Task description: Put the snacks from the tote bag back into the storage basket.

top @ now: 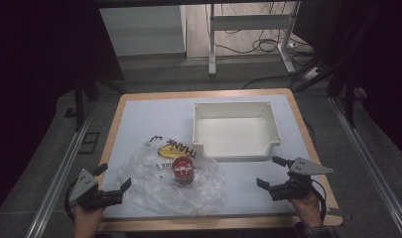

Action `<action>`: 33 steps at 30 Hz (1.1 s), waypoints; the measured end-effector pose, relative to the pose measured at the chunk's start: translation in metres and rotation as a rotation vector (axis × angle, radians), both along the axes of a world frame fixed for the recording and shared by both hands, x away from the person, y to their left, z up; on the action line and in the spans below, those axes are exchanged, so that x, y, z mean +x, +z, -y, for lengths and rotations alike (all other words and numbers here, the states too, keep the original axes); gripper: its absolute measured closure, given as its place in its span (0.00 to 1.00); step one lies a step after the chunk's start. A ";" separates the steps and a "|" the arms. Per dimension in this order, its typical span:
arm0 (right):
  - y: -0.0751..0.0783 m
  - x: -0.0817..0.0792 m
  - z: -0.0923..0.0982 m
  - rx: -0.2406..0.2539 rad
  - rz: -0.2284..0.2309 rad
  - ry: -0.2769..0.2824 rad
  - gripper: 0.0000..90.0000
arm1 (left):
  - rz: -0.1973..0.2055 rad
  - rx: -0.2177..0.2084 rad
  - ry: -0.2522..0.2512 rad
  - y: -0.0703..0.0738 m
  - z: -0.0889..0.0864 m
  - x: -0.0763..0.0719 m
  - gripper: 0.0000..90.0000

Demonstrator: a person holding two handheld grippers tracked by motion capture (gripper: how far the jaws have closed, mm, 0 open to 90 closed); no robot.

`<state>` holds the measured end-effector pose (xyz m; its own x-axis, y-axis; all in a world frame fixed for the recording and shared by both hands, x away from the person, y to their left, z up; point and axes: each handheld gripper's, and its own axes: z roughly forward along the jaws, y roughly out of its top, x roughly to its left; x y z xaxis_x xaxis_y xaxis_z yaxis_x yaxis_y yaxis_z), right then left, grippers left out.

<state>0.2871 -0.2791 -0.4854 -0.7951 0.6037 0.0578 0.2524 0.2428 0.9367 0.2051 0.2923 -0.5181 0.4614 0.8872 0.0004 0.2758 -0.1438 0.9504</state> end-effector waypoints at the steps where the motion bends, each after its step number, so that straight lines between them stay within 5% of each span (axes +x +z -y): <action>1: -0.001 0.000 0.001 -0.014 -0.003 -0.003 0.00 | 0.000 0.000 0.000 0.000 0.000 0.000 0.00; 2: -0.001 -0.001 0.001 -0.027 -0.003 -0.011 0.00 | 0.005 0.021 0.003 -0.001 -0.001 -0.002 0.00; 3: -0.001 -0.003 0.002 -0.047 0.003 -0.028 0.00 | 0.003 -0.009 -0.003 -0.005 -0.003 -0.004 0.00; 12: -0.004 -0.001 0.002 -0.102 -0.007 -0.054 0.00 | 0.025 -0.023 0.010 -0.003 -0.001 -0.002 0.00; 19: -0.005 -0.001 -0.002 -0.156 -0.014 -0.058 0.00 | 0.039 -0.121 0.051 0.001 0.001 0.000 0.00; 27: -0.004 -0.002 0.001 -0.140 -0.034 -0.065 0.00 | 0.068 -0.084 0.016 0.006 0.020 -0.002 0.00; 33: -0.004 -0.003 0.000 -0.133 -0.054 -0.045 0.00 | 0.064 0.005 -0.019 0.005 0.032 0.001 0.00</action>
